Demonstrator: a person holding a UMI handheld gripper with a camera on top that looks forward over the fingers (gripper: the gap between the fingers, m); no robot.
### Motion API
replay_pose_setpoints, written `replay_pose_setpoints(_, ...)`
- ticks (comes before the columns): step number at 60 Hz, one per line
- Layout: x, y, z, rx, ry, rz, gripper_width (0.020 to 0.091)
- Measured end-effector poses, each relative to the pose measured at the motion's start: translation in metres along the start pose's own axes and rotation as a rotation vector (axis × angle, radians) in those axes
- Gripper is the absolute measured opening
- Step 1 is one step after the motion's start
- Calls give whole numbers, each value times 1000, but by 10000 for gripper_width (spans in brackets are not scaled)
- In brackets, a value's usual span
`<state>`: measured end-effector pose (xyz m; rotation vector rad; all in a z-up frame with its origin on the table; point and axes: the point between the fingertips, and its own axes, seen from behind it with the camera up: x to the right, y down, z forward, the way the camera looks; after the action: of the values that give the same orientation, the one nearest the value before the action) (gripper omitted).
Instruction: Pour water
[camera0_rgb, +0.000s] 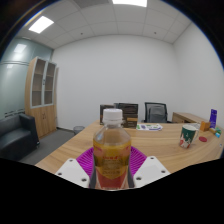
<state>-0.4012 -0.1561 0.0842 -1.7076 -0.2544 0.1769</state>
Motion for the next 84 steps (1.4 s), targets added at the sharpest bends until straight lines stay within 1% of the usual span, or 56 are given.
replay_pose_setpoints(4, 0, 0, 3, -3, -14, 9, 438)
replay_pose_setpoints(9, 11, -1, 10, -27, -37, 58, 439)
replay_pose_setpoints(13, 25, -14, 20, -18, -62, 140, 437)
replay_pose_setpoints(16, 49, -26, 33, -16, -70, 220, 437)
replay_pose_setpoints(22, 83, -55, 55, 18, -130, 436, 437)
replay_pose_setpoints(25, 112, -68, 68, 23, -141, 546, 437)
replay_pose_setpoints(30, 153, -84, 83, 59, -162, 759, 436)
replay_pose_setpoints(34, 183, -97, 97, 69, -205, 997, 437)
replay_pose_setpoints(37, 202, -102, 104, 76, -261, 1209, 434)
replay_pose_setpoints(42, 223, -112, 114, 79, -336, 1535, 436)
replay_pose_setpoints(45, 237, -115, 119, 96, -365, 1681, 437)
replay_pose_setpoints(48, 248, -118, 121, 117, -384, 1777, 437)
replay_pose_setpoints(49, 250, -125, 116, 125, -388, 1807, 436)
replay_pose_setpoints(54, 264, -126, 119, 170, -419, 1915, 437)
replay_pose_setpoints(56, 267, -129, 114, 173, -432, 1958, 445)
replay_pose_setpoints(62, 270, -124, 114, 169, -456, 2013, 446)
replay_pose_setpoints(70, 276, -108, 118, 134, -408, 2054, 443)
replay_pose_setpoints(73, 273, -110, 115, 118, -416, 2014, 446)
replay_pose_setpoints(76, 268, -121, 104, 118, -456, 1929, 445)
replay_pose_setpoints(79, 266, -141, 91, 143, -500, 1810, 445)
replay_pose_setpoints(82, 269, -166, 71, 203, -531, 1633, 445)
replay_pose_setpoints(84, 277, -180, 58, 252, -514, 1490, 446)
